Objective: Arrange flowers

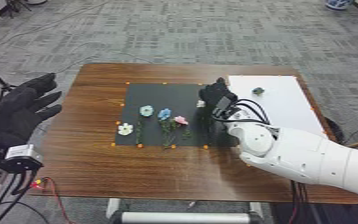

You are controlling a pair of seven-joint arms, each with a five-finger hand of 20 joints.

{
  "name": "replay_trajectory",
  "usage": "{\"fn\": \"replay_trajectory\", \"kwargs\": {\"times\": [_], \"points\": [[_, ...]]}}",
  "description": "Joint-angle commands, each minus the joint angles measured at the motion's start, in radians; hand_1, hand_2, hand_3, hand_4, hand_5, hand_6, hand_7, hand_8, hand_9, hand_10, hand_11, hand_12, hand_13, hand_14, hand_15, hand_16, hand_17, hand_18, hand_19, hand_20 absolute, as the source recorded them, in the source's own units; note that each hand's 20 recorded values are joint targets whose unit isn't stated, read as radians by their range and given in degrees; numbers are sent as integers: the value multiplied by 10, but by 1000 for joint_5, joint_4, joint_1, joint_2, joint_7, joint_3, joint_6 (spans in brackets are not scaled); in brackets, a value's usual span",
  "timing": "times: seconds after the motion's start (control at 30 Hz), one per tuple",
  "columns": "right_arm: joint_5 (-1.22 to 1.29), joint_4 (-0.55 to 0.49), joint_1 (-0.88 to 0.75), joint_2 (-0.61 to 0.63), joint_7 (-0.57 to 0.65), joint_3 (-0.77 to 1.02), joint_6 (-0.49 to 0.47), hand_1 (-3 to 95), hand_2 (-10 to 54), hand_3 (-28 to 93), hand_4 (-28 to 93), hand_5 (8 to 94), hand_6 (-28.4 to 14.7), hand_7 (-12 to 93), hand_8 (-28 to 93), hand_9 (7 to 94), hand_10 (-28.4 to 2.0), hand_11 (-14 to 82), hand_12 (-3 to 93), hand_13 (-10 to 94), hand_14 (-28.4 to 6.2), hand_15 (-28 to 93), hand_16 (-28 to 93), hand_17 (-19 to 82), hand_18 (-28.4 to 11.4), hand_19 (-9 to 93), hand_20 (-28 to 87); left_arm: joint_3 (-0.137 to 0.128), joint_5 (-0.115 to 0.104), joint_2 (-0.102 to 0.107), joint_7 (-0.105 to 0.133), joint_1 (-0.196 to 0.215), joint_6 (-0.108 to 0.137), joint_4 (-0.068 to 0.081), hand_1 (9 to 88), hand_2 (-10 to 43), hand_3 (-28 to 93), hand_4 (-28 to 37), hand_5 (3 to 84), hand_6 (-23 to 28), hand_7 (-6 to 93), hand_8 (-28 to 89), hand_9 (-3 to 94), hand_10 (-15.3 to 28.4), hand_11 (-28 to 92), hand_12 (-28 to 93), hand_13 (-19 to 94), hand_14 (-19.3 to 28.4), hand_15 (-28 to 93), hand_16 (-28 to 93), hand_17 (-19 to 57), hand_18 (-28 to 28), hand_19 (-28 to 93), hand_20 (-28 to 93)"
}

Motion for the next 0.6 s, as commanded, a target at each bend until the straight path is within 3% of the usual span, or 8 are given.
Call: {"fn": "replay_trajectory", "kwargs": {"times": [0.03,0.4,0.6], "points": [[13,-17,-11,0,-6,52,-7,440,-95,861,-283,693,36,399,-38,825,-23,130,454,704,-44,809,301,291,-193,798,554,-6,-3,-2,-7,4,2,-1,240,-38,714,-260,240,12,221,-101,172,89,159,188,66,123,396,-38,-135,202,399,94],[15,-46,-34,9,-20,89,-70,393,-95,865,-283,667,28,381,-41,796,-33,120,439,683,-48,810,295,276,-196,791,557,-7,-2,-5,-6,4,5,-2,243,-37,712,-261,241,13,222,-101,172,90,162,185,66,123,397,-40,-135,202,399,92],[-6,-38,-30,23,-24,81,-116,381,-95,875,-283,640,31,365,-41,754,-41,169,399,669,-51,814,291,264,-196,781,562,-4,-2,-7,-5,5,7,-3,243,-37,713,-259,241,13,220,-101,172,91,161,184,66,124,397,-40,-135,201,398,92]]}}
